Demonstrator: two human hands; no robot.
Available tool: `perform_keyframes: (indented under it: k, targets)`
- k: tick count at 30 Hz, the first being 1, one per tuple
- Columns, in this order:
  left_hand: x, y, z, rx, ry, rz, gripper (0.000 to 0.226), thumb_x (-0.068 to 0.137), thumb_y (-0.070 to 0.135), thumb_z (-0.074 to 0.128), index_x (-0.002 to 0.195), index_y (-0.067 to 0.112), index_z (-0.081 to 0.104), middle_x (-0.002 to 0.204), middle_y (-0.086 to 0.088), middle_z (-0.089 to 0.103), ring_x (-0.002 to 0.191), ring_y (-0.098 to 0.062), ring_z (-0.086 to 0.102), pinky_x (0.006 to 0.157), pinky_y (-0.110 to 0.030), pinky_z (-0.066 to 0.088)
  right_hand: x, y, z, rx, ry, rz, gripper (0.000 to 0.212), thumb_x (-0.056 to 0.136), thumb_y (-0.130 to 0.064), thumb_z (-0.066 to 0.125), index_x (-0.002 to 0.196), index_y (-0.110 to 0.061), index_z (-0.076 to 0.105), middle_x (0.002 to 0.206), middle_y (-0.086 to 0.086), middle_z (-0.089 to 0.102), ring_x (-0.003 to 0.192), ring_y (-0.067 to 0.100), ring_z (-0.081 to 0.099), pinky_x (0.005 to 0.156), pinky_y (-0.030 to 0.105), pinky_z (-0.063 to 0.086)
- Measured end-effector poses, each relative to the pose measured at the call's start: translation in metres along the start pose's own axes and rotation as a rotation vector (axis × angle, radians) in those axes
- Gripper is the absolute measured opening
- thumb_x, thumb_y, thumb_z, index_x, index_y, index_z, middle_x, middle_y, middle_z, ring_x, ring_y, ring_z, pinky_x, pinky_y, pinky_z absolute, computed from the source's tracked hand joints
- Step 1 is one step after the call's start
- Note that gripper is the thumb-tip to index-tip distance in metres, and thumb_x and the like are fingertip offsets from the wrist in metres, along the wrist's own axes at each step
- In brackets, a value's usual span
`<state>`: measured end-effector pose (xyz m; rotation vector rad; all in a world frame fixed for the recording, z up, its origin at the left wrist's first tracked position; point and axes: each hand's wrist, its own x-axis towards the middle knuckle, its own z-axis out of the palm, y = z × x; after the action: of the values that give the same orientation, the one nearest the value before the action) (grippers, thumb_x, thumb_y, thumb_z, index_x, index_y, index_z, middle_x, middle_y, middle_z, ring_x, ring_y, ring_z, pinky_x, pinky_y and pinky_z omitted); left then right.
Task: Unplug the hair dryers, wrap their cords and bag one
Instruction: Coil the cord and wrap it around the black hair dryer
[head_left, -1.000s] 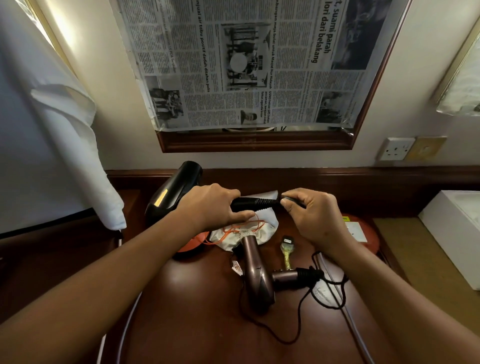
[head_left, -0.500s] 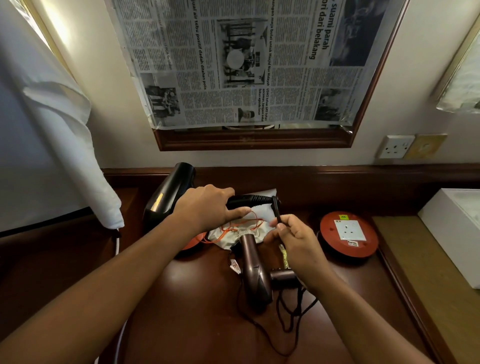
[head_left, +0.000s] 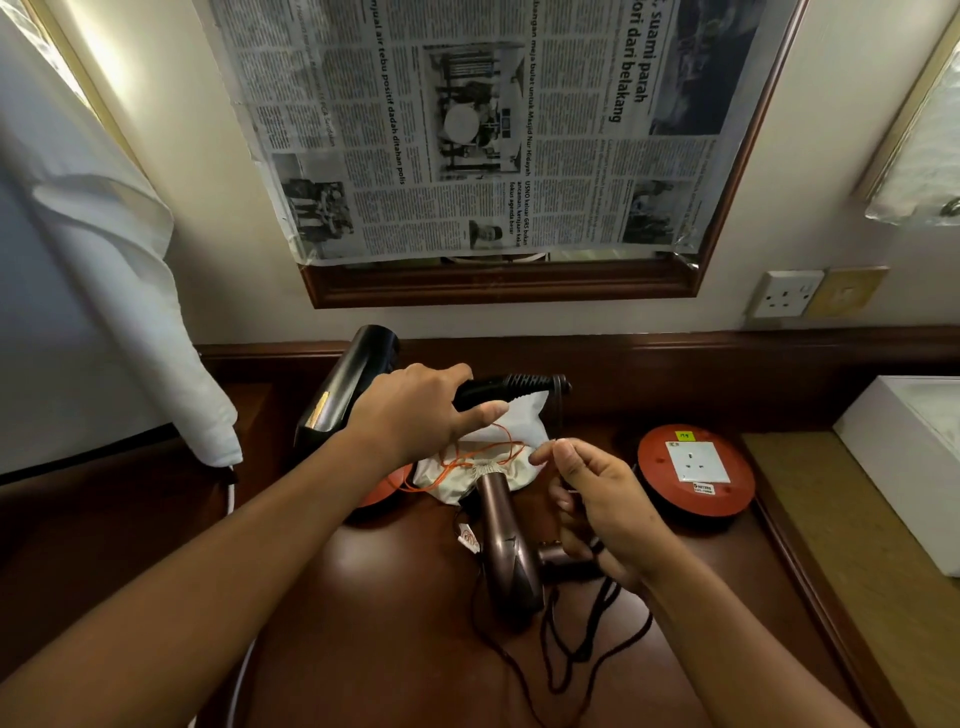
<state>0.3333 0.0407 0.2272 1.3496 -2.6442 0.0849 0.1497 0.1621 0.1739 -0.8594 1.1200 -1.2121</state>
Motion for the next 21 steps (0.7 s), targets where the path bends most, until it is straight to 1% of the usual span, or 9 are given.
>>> perform_keyframes:
  k: [1, 4, 6, 11, 15, 17, 20, 21]
  targets:
    - [0.0, -0.001, 0.0, -0.013, 0.014, -0.002, 0.051, 0.083, 0.077, 0.028, 0.087, 0.029, 0.044, 0.065, 0.007, 0.052, 0.06, -0.012, 0.052, 0.051, -0.029, 0.036, -0.001, 0.0, 0.0, 0.054, -0.026, 0.013, 0.033, 0.09, -0.037, 0.05, 0.095, -0.007, 0.064, 0.057, 0.002, 0.038, 0.041, 0.013, 0.025, 0.037, 0.02, 0.021]
    - [0.001, -0.007, -0.001, -0.081, 0.056, -0.03, 0.061, 0.078, 0.083, 0.023, 0.089, 0.028, 0.049, 0.069, 0.005, 0.057, 0.065, -0.015, 0.057, 0.058, -0.034, 0.049, -0.001, 0.006, -0.003, 0.19, -0.055, 0.083, 0.029, 0.087, -0.035, 0.054, 0.086, -0.007, 0.062, 0.061, 0.002, 0.039, 0.04, 0.007, 0.023, 0.036, 0.015, 0.017]
    - [0.0, -0.009, -0.002, -0.087, 0.067, -0.035, 0.064, 0.077, 0.083, 0.023, 0.091, 0.028, 0.052, 0.07, 0.005, 0.058, 0.066, -0.015, 0.058, 0.059, -0.034, 0.05, -0.001, 0.013, -0.006, 0.261, -0.068, 0.132, 0.026, 0.088, -0.032, 0.055, 0.08, -0.008, 0.06, 0.061, 0.002, 0.037, 0.039, 0.005, 0.021, 0.036, 0.015, 0.014]
    - [-0.005, -0.008, -0.002, -0.074, 0.084, 0.009, 0.067, 0.077, 0.085, 0.025, 0.092, 0.026, 0.054, 0.066, 0.007, 0.056, 0.061, -0.01, 0.055, 0.054, -0.029, 0.042, 0.004, 0.028, -0.012, 0.365, -0.11, 0.177, 0.022, 0.09, -0.024, 0.05, 0.077, -0.01, 0.061, 0.054, -0.002, 0.032, 0.037, 0.004, 0.021, 0.037, 0.016, 0.01]
    - [-0.01, -0.004, -0.003, -0.143, 0.085, 0.041, 0.053, 0.078, 0.078, 0.03, 0.086, 0.03, 0.049, 0.061, 0.009, 0.051, 0.056, -0.006, 0.05, 0.05, -0.027, 0.035, 0.011, 0.03, -0.016, 0.397, -0.14, 0.185, 0.022, 0.09, -0.021, 0.048, 0.074, -0.01, 0.06, 0.05, -0.005, 0.025, 0.037, 0.005, 0.016, 0.039, 0.015, 0.008]
    - [-0.012, -0.002, -0.003, -0.155, 0.104, 0.084, 0.051, 0.078, 0.08, 0.03, 0.083, 0.032, 0.046, 0.057, 0.011, 0.048, 0.053, -0.004, 0.048, 0.048, -0.025, 0.03, 0.015, 0.029, -0.019, 0.383, -0.164, 0.191, 0.022, 0.091, -0.02, 0.047, 0.074, -0.011, 0.058, 0.051, -0.004, 0.022, 0.038, 0.006, 0.013, 0.038, 0.013, 0.009]
    - [-0.014, -0.004, -0.003, -0.164, 0.121, 0.113, 0.056, 0.076, 0.08, 0.024, 0.083, 0.03, 0.049, 0.057, 0.01, 0.048, 0.054, -0.006, 0.049, 0.048, -0.026, 0.031, 0.023, 0.025, -0.026, 0.317, -0.178, 0.185, 0.018, 0.09, -0.018, 0.049, 0.076, -0.011, 0.056, 0.057, -0.001, 0.013, 0.038, 0.006, 0.012, 0.037, 0.012, 0.01]
    - [-0.015, -0.005, -0.003, -0.167, 0.125, 0.114, 0.059, 0.076, 0.08, 0.024, 0.084, 0.029, 0.051, 0.058, 0.009, 0.05, 0.055, -0.008, 0.05, 0.048, -0.027, 0.032, 0.026, 0.023, -0.028, 0.276, -0.172, 0.176, 0.016, 0.089, -0.019, 0.051, 0.077, -0.011, 0.056, 0.057, -0.001, 0.013, 0.038, 0.005, 0.013, 0.038, 0.012, 0.01]
